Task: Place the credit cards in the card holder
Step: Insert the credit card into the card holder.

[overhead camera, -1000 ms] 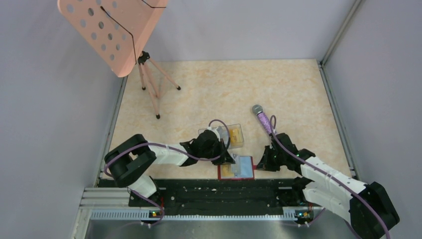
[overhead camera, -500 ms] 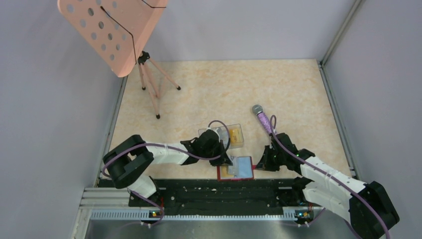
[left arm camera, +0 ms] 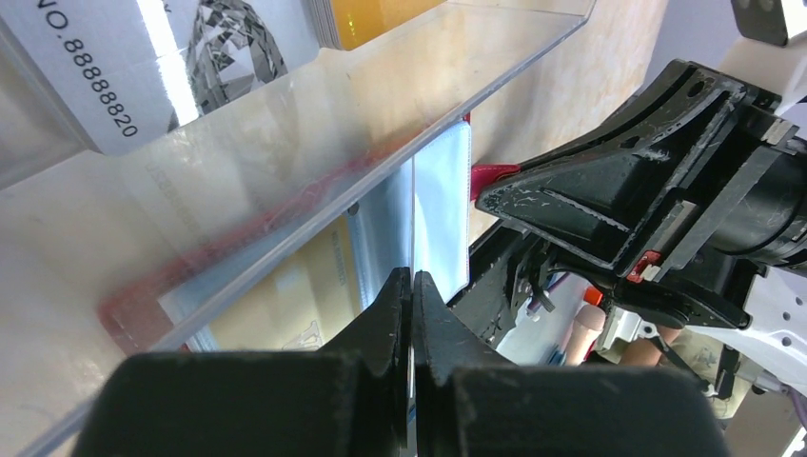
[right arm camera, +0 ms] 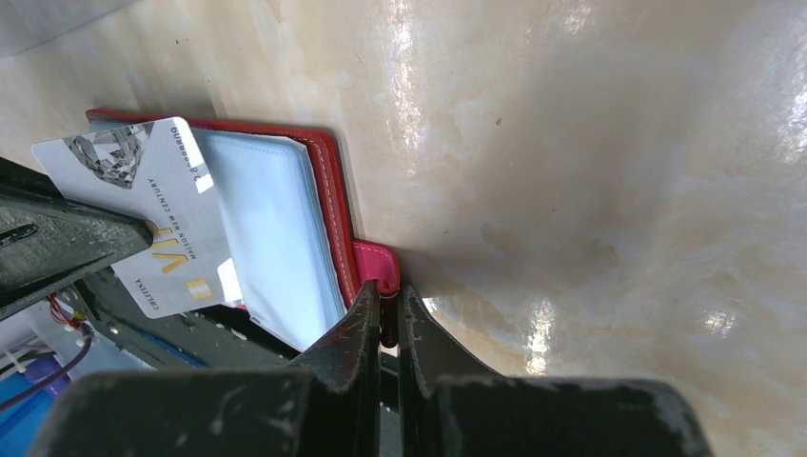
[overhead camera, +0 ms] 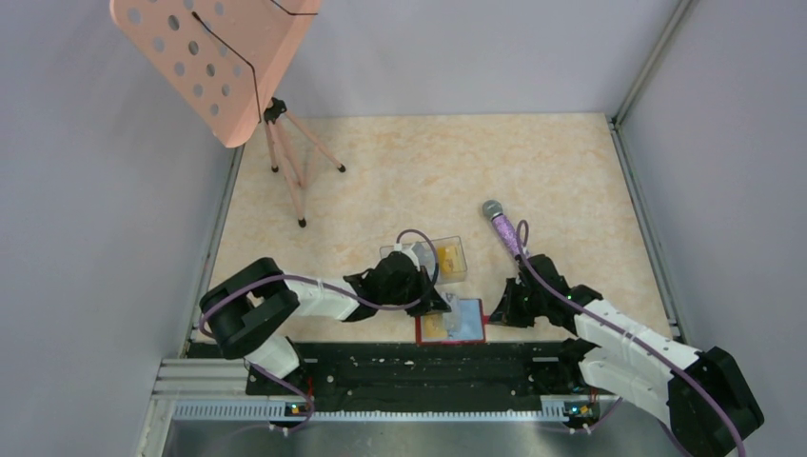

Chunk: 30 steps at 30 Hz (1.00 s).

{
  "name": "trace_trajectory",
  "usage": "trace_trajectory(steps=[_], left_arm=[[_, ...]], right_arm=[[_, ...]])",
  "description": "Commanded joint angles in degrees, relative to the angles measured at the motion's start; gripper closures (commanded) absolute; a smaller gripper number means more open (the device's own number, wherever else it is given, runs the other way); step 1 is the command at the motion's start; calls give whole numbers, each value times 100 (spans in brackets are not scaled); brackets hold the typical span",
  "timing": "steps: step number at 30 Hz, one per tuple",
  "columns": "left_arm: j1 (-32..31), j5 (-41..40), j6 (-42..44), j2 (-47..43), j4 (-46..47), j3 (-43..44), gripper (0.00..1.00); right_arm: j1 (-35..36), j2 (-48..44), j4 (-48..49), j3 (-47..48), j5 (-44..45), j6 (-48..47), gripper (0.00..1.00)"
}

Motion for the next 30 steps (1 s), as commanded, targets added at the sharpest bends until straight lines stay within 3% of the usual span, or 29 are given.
trace_trajectory(steps=[1,16,25,30], left_arm=[[-78,108,-362,205,35,-278,100],[-297,-726,-916,-508,-696,-733,100],[-321,-287,-731,-126,-72,-630,100],[-352,-89,-876,171,725,-712,100]], right_arm=[[-32,-47,-6,-146,93,8,100],[-25,-101,-36,-159,93,1,100],[-29,-79,-9,-190,83,13,100],[-33,-84,-3,-194,75,12,100]])
